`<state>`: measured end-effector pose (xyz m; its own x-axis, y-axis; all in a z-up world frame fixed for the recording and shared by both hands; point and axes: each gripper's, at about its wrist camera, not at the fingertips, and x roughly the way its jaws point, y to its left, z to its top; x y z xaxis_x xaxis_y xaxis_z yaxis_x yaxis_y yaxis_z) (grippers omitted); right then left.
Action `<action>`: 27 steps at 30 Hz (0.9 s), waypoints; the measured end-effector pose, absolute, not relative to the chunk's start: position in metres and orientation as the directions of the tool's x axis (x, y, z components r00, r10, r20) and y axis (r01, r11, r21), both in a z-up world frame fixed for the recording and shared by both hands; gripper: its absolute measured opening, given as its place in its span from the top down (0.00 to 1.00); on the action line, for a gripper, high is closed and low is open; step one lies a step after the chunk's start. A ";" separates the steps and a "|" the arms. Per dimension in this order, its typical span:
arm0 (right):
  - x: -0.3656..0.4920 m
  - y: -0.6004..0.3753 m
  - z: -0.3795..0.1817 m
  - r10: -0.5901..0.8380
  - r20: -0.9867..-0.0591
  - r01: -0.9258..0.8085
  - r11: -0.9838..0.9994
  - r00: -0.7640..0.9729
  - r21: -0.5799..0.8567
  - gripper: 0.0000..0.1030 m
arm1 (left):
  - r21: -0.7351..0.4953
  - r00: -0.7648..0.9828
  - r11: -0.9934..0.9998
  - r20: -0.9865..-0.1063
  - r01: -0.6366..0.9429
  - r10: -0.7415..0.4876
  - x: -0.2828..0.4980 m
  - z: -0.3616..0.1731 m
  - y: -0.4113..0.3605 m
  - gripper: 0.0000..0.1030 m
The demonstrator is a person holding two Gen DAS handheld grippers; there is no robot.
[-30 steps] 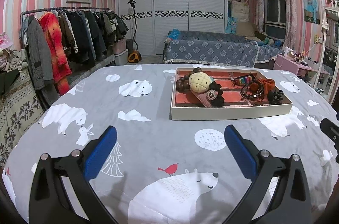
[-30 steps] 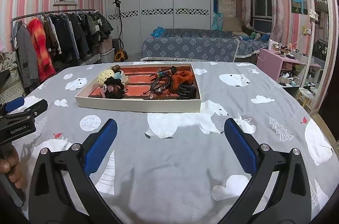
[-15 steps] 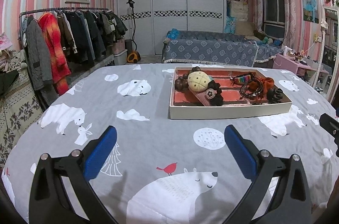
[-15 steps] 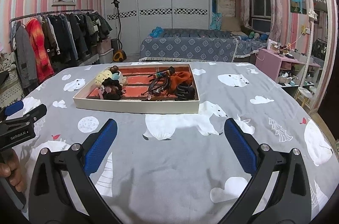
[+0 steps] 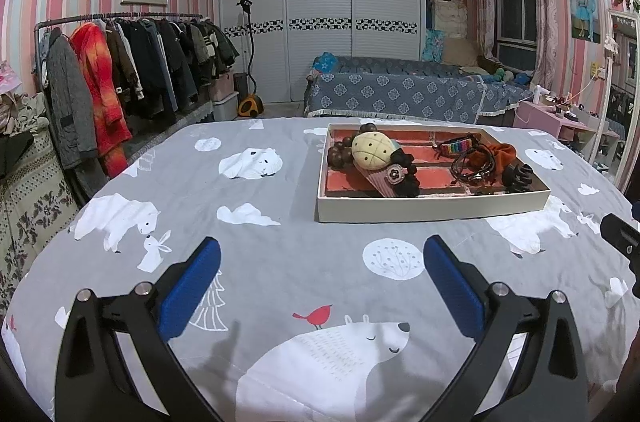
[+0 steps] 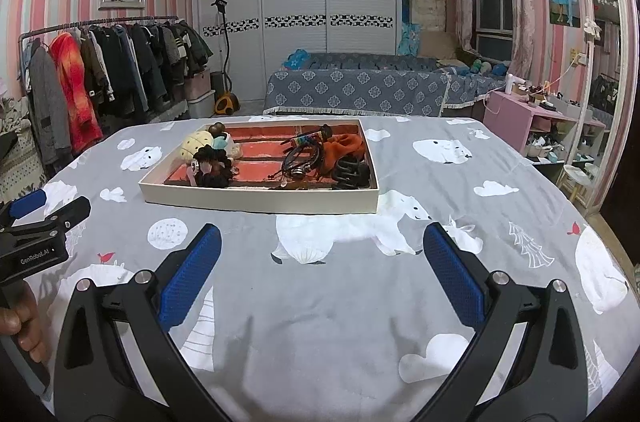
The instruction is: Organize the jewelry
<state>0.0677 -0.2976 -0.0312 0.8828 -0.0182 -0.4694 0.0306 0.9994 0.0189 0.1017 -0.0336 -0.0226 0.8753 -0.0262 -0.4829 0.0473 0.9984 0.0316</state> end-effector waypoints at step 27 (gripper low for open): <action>0.070 -0.296 -0.034 -0.011 -0.474 0.024 0.999 0.880 0.022 0.04 | 0.011 0.871 0.999 -0.489 0.053 -0.041 0.100 -0.024 -0.032 0.04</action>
<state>0.0696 -0.2960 -0.0344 0.8804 -0.0107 -0.4741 0.0243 0.9995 0.0225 0.1004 -0.0322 -0.0237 0.8712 -0.0408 -0.4892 0.0532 0.9985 0.0115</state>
